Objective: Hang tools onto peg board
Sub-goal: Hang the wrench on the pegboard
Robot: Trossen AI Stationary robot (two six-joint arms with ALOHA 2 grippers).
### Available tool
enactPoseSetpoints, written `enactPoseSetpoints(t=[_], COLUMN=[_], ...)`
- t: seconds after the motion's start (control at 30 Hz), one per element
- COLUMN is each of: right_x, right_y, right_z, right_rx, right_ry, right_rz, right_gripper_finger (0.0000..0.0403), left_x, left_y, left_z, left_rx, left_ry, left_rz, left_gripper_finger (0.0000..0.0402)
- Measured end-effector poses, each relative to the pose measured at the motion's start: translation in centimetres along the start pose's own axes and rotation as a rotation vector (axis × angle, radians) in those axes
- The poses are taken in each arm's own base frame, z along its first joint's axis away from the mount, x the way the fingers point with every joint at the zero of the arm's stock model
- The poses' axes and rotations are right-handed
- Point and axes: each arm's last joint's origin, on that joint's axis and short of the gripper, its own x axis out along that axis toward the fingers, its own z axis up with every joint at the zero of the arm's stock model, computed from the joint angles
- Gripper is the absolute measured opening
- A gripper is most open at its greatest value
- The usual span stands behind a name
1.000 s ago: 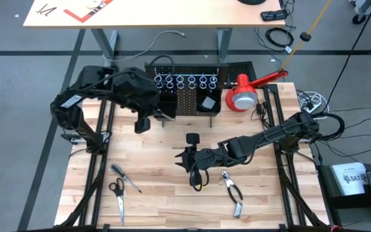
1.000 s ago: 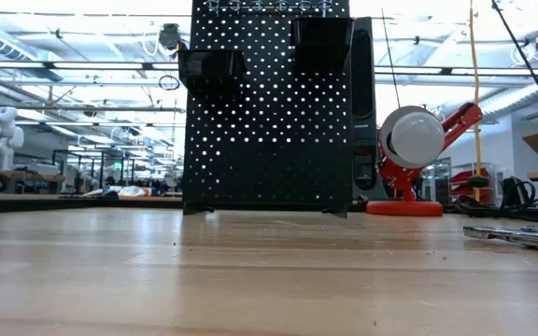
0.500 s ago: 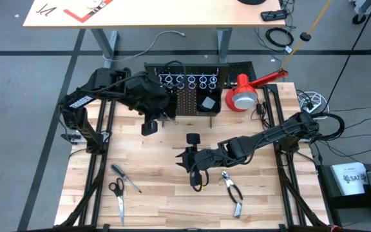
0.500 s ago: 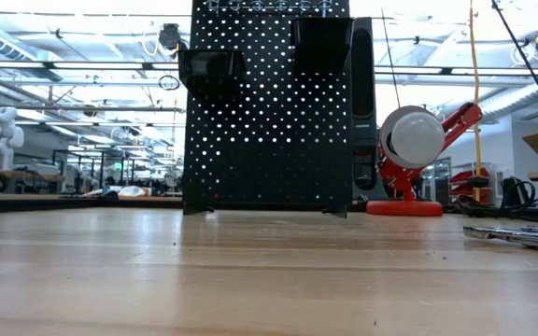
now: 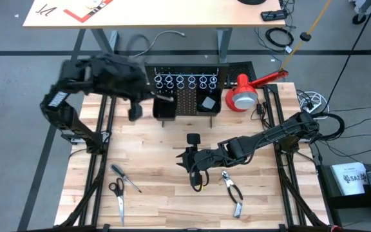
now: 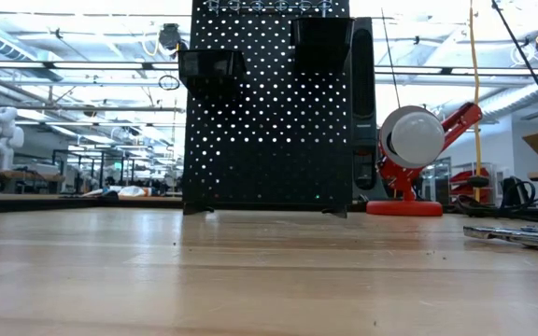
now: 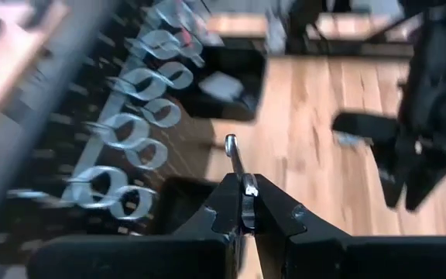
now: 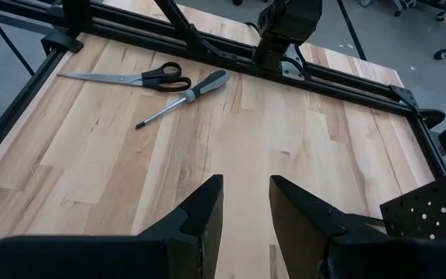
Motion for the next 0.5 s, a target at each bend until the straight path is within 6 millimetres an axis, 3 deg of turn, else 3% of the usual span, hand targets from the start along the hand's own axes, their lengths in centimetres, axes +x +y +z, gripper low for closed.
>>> enactPoseSetpoints(t=[0.3,0.5], right_x=[0.0,0.0], right_y=[0.0,0.0], right_z=[0.0,0.0], right_rx=[0.003,0.003], right_ry=[-0.002,-0.001], right_rz=[0.0,0.0], right_gripper_finger=[0.0105,0.0105], left_x=[-3.8,-4.9], left_y=[1.7,2.3], left_z=[-0.9,-1.7], left_rx=[-0.036,-0.062], left_ry=[-0.102,-0.089], left_rz=[0.101,0.154], left_gripper_finger=[0.0022,0.0022])
